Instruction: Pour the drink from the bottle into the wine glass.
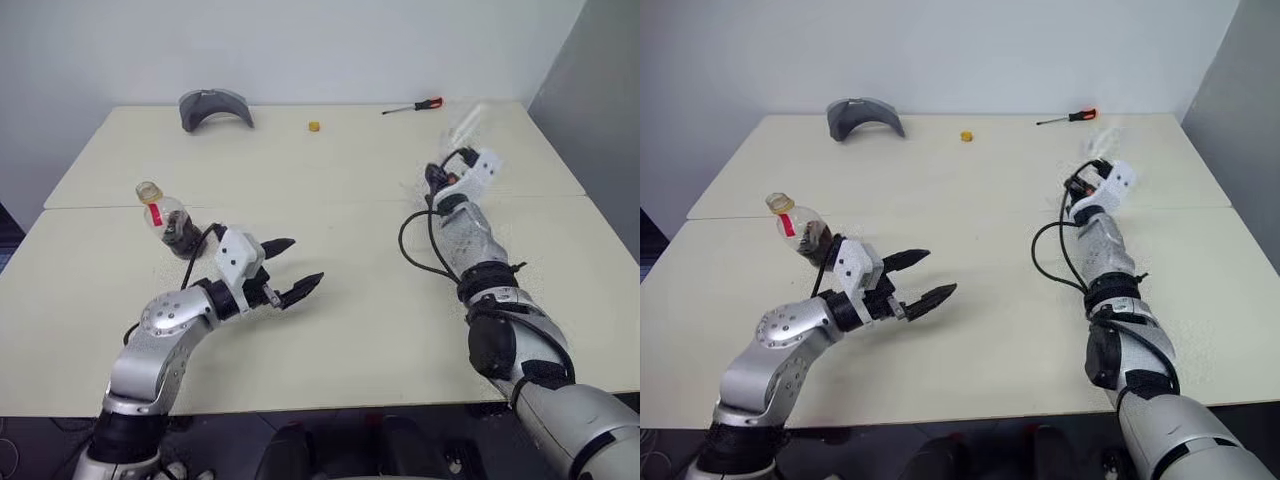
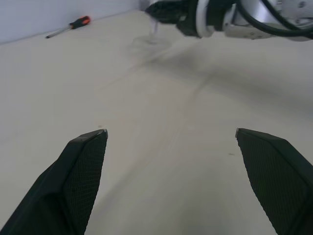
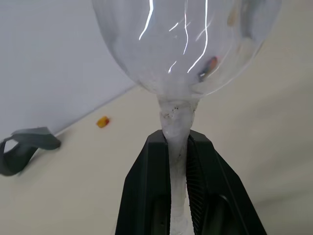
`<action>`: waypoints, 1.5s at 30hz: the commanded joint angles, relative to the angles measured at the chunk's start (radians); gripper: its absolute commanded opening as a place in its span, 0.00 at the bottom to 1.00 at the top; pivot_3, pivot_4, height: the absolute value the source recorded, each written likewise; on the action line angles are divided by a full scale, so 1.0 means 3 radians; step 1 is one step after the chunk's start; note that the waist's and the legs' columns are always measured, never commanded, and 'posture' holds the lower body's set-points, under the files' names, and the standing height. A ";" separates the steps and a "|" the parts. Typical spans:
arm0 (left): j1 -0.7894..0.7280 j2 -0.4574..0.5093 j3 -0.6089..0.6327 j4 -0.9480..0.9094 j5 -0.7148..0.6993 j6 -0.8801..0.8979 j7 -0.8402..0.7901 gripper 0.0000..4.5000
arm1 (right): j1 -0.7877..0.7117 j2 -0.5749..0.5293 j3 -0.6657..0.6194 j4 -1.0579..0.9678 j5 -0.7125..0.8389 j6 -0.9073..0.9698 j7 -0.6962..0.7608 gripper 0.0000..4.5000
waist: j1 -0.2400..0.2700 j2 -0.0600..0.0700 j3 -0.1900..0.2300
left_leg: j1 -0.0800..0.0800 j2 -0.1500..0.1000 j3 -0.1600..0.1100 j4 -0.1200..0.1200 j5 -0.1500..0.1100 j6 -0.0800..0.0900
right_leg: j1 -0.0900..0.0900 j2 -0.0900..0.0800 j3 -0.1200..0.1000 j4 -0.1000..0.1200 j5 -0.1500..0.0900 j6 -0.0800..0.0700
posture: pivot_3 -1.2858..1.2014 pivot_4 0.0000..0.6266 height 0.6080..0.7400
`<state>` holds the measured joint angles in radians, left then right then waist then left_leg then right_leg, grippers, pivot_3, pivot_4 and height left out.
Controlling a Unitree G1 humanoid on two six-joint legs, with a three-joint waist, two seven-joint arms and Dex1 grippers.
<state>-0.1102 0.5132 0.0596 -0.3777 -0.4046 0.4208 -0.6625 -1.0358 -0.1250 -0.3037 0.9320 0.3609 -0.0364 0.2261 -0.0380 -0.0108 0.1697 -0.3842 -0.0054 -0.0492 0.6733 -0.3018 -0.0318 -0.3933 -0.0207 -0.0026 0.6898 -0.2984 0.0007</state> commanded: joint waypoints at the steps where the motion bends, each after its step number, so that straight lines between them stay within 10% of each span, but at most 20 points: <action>1: 0.0404 -0.0072 0.0245 -0.0463 0.0096 0.0053 0.0389 1.00 | 0.0140 0.0159 0.0411 -0.0423 -0.0331 -0.0299 0.0215 0.04 | -0.0011 0.0000 0.0000 | 0.0001 0.0000 0.0001 0.0000 0.0000 0.0000 | 0.0000 0.0000 0.0002 0.0002 0.0000 0.0000 | 0.52 0.24 1.00; 18: 0.2186 -0.0889 0.0491 -0.1508 0.0694 -0.0146 0.1522 1.00 | 0.0547 0.1075 0.0965 -0.0032 -0.0768 -0.1065 0.0319 0.04 | 0.0020 -0.0005 -0.0003 | 0.0012 -0.0003 0.0003 -0.0017 -0.0001 0.0001 | 0.0007 -0.0001 0.0006 -0.0013 0.0000 0.0000 | 0.52 0.24 1.00; 45: 0.2044 -0.0957 0.0590 -0.0845 0.0701 -0.0836 0.1356 1.00 | 0.0641 0.0846 0.1290 -0.0202 -0.1120 -0.0390 0.0364 0.04 | 0.0017 -0.0010 -0.0012 | 0.0064 0.0000 0.0000 -0.0038 -0.0001 0.0003 | 0.0049 0.0001 -0.0001 -0.0020 -0.0003 -0.0008 | 0.52 0.24 1.00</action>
<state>0.5037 0.2215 0.2350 -0.6116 -0.1969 0.1835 -0.2548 -0.8183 0.1077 0.0907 0.8616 0.0151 -0.1573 0.3292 -0.0328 -0.0138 0.1660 -0.3652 -0.0053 -0.0493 0.6619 -0.3022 -0.0308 -0.3786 -0.0203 -0.0028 0.6836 -0.2992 -0.0018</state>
